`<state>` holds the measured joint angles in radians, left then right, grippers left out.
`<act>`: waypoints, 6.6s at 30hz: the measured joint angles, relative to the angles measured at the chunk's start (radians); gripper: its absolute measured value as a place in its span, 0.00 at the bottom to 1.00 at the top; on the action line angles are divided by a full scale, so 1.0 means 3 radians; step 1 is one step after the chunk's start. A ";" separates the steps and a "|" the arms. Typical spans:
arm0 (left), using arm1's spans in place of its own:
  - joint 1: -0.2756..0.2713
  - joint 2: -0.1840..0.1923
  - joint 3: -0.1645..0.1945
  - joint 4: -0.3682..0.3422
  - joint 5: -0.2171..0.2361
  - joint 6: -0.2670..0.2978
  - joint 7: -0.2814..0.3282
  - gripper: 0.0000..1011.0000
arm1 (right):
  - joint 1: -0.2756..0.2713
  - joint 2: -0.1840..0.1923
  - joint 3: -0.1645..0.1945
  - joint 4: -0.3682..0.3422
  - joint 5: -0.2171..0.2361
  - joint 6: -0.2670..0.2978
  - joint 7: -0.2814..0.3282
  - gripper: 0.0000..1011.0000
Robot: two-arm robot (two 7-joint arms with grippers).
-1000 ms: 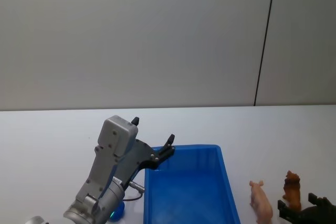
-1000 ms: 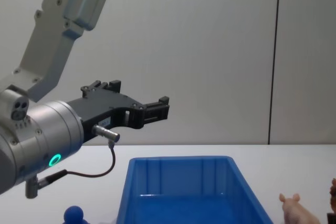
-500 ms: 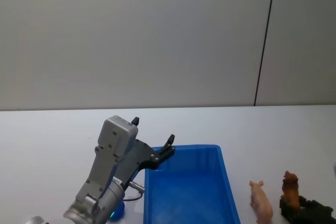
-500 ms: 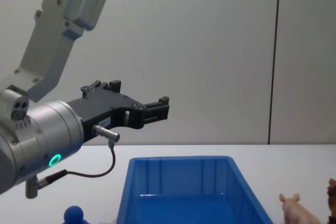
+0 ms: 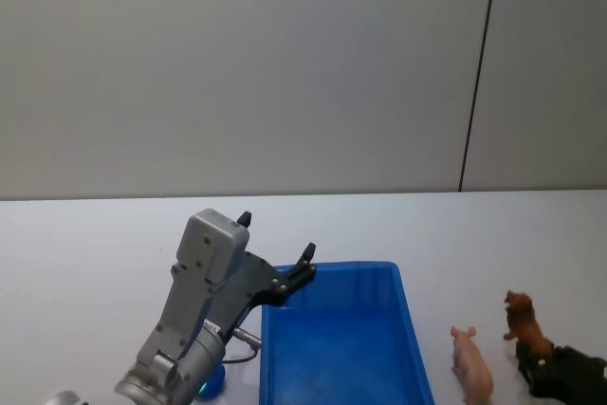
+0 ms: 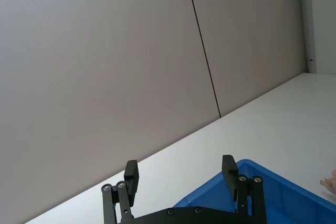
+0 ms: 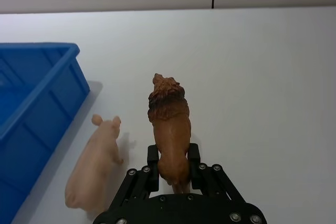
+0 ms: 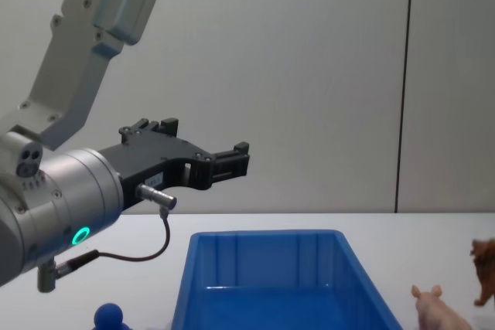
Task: Pick up the two dolls from the table and place them into the box.
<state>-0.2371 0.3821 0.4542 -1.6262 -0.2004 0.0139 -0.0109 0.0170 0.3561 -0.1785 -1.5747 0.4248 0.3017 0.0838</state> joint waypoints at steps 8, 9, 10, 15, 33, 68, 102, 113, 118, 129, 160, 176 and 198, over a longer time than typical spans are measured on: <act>0.0000 0.0000 0.0000 0.0000 0.0000 0.0000 0.0000 0.99 | 0.0038 0.0016 0.0006 -0.0162 -0.0147 -0.0112 0.0020 0.30; 0.0000 0.0000 0.0000 0.0000 0.0000 0.0000 0.0000 0.99 | 0.0044 0.0016 0.0006 -0.0172 -0.0159 -0.0118 0.0032 0.30; 0.0000 0.0000 0.0000 0.0000 0.0000 0.0000 0.0000 0.99 | 0.0052 0.0016 0.0006 -0.0187 -0.0170 -0.0123 0.0044 0.30; 0.0000 0.0000 0.0000 0.0000 0.0000 0.0000 0.0000 0.99 | 0.0138 0.0005 -0.0004 -0.0273 -0.0241 -0.0135 0.0181 0.30; 0.0000 0.0000 0.0000 0.0000 0.0000 0.0000 0.0000 0.99 | 0.0583 -0.0262 -0.0224 -0.0172 -0.0435 0.0143 0.0831 0.30; 0.0000 0.0000 0.0000 0.0000 0.0000 0.0000 0.0000 0.99 | 0.0749 -0.0487 -0.0490 0.0117 -0.0679 0.0209 0.0891 0.99; 0.0000 0.0000 0.0000 0.0000 0.0000 0.0000 0.0000 0.99 | 0.0120 -0.0054 -0.0236 -0.0231 -0.0140 0.0317 0.0332 0.99; 0.0000 0.0000 0.0000 0.0000 0.0000 0.0000 0.0000 0.99 | 0.0108 -0.0086 -0.0264 -0.0115 -0.0130 0.0415 0.0291 0.92; 0.0000 0.0000 0.0000 0.0000 0.0000 0.0000 0.0000 0.99 | 0.0111 -0.0101 -0.0275 -0.0080 -0.0134 0.0444 0.0278 0.81; 0.0000 0.0000 0.0000 0.0000 0.0000 0.0000 0.0000 0.99 | 0.0117 -0.0123 -0.0286 -0.0046 -0.0149 0.0477 0.0230 0.47; 0.0000 0.0000 0.0000 0.0000 0.0000 0.0000 0.0000 0.99 | 0.0374 -0.0185 -0.0294 -0.0318 -0.0502 0.0211 0.0421 0.37; 0.0000 0.0000 0.0000 0.0000 0.0000 0.0000 0.0000 0.99 | 0.0823 -0.0509 -0.0470 0.0089 -0.0602 0.0352 0.0927 0.43; 0.0000 0.0000 0.0000 0.0000 0.0000 0.0000 0.0000 0.99 | 0.0801 -0.0415 -0.0422 0.0114 -0.0628 0.0214 0.0947 0.99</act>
<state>-0.2371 0.3821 0.4542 -1.6262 -0.2003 0.0139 -0.0109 0.2574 0.2315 -0.3052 -1.5405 0.2364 0.3660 0.3679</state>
